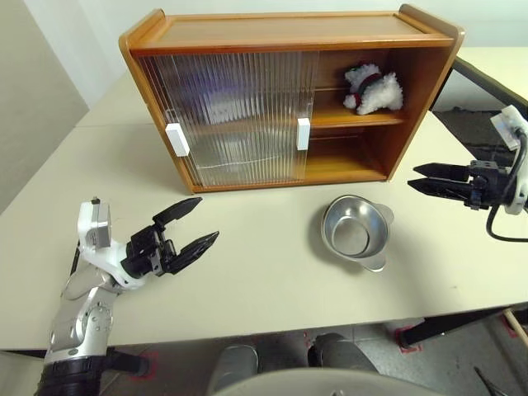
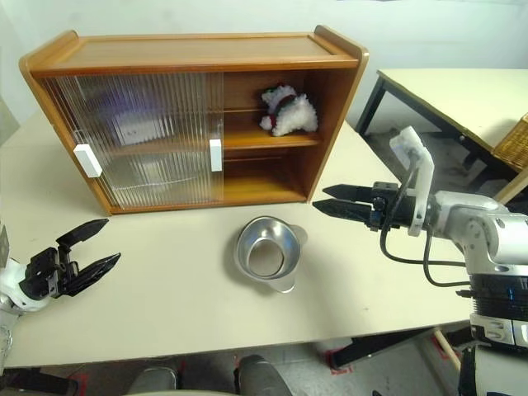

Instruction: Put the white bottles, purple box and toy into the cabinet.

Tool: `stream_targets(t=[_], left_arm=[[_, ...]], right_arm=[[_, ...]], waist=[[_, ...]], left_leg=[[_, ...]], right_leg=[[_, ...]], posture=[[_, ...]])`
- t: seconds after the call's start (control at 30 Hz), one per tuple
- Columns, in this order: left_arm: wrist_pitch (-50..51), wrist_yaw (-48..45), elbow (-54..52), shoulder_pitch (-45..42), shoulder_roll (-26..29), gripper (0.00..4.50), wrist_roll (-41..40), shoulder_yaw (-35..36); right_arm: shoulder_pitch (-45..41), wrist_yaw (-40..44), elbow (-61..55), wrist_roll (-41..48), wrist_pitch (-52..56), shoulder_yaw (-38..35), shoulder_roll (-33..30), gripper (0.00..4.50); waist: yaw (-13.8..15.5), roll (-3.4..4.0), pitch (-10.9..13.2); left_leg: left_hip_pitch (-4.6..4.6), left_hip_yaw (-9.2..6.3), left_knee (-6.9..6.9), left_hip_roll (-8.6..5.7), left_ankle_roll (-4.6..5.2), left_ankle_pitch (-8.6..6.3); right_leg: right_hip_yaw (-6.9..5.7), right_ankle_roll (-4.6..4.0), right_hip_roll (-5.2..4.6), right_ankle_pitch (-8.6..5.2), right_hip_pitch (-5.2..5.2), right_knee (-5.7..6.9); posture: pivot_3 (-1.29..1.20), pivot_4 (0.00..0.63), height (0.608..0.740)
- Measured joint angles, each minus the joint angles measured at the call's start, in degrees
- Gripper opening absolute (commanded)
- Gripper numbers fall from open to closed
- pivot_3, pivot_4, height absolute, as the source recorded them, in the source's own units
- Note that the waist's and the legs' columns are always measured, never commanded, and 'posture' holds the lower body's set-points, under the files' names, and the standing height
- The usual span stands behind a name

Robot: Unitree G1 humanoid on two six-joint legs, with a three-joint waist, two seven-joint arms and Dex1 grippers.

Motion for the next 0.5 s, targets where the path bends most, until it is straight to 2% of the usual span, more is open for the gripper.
stream_targets(t=[0.23,0.37,0.5], left_arm=[[0.02,-0.23,0.03,-0.81,-0.21,4.5,0.09,-0.59],[0.0,-0.32,0.03,-0.94,-0.38,4.5,0.15,-0.65],[-0.01,-0.32,0.03,-0.95,-0.6,4.5,0.23,-0.84]], right_arm=[[3.08,-6.99,3.23,-0.74,-0.14,-1.79,5.89,4.43],[3.14,-13.35,6.01,-3.16,1.53,-1.11,9.05,4.43],[3.37,-15.46,9.23,-3.24,2.36,-1.1,11.64,4.43]], waist=[[-0.13,-0.03,-0.04],[-0.11,-0.02,-0.05],[-0.05,0.02,-0.07]], left_leg=[[0.04,-0.01,0.03,0.03,0.11,-0.04],[0.04,-0.04,0.0,0.06,0.19,-0.08],[0.0,-0.04,0.0,0.05,0.22,-0.1]], right_leg=[[-0.01,0.04,0.0,0.07,0.0,0.01],[-0.03,-0.24,0.0,0.25,-0.01,0.01],[-0.03,-0.2,0.0,0.23,-0.03,0.01]], posture=[[-0.06,0.001,0.74],[-0.05,0.0,0.74],[-0.05,0.0,0.74]])
